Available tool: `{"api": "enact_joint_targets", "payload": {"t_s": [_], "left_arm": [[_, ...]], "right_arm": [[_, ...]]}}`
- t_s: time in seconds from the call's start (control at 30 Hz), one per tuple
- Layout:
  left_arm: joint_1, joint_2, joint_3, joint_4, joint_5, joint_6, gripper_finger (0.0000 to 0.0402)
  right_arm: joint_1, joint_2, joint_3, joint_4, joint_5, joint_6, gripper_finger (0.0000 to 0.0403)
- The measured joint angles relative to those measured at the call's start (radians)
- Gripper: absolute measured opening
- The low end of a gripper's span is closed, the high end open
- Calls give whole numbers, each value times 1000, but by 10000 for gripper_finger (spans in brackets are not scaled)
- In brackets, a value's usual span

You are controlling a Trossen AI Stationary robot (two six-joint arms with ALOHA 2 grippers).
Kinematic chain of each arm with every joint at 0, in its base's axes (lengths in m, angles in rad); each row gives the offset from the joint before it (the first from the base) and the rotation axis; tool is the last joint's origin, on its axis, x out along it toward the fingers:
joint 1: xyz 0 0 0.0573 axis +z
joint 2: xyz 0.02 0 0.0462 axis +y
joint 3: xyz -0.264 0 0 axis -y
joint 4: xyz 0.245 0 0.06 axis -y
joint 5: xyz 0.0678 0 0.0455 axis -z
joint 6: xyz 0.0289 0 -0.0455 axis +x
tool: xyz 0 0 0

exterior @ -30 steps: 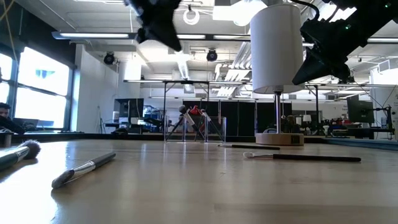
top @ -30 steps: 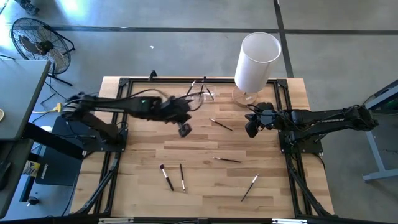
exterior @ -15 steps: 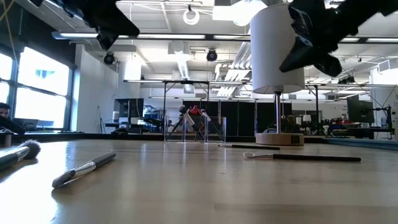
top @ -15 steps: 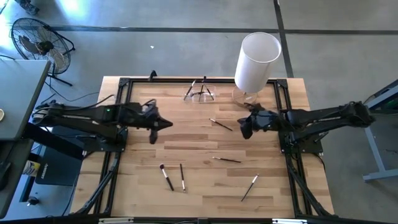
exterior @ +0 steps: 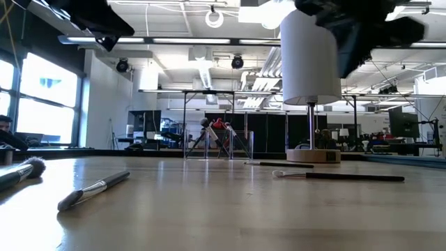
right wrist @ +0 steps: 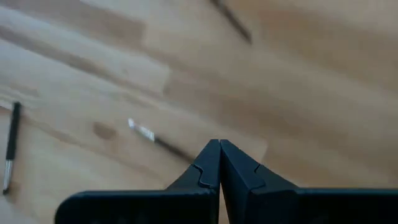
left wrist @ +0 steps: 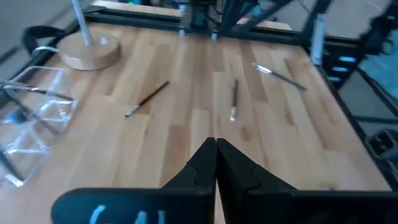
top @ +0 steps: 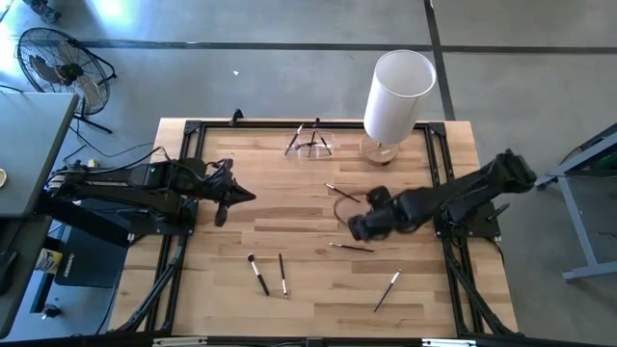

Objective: Put items in baskets/containers
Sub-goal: Put the black eyeshadow brush into the transparent organizer

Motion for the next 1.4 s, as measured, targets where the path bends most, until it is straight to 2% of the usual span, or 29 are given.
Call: {"api": "enact_joint_targets", "payload": {"t_s": [0.13, 0.23, 0.37, 0.5, 0.7, 0.83, 1.4], "left_arm": [[0, 1, 0, -23, 28, 30, 0], [0, 1, 0, -29, 28, 52, 0], [0, 1, 0, -34, 27, 73, 0], [0, 1, 0, -33, 25, 75, 0], [0, 1, 0, -33, 25, 72, 0], [0, 1, 0, -33, 24, 71, 0], [0, 1, 0, -33, 13, 67, 0]], "right_arm": [[91, 13, -46, 8, -79, 268, 3], [144, 12, -93, 14, -176, 410, 14], [178, 12, -157, 42, -328, 508, 33], [200, 12, -224, 119, -423, 562, 61], [222, 12, -318, 243, -469, 604, 107], [222, 12, -368, 298, -489, 623, 125], [222, 12, -497, 486, -552, 684, 99]]}}
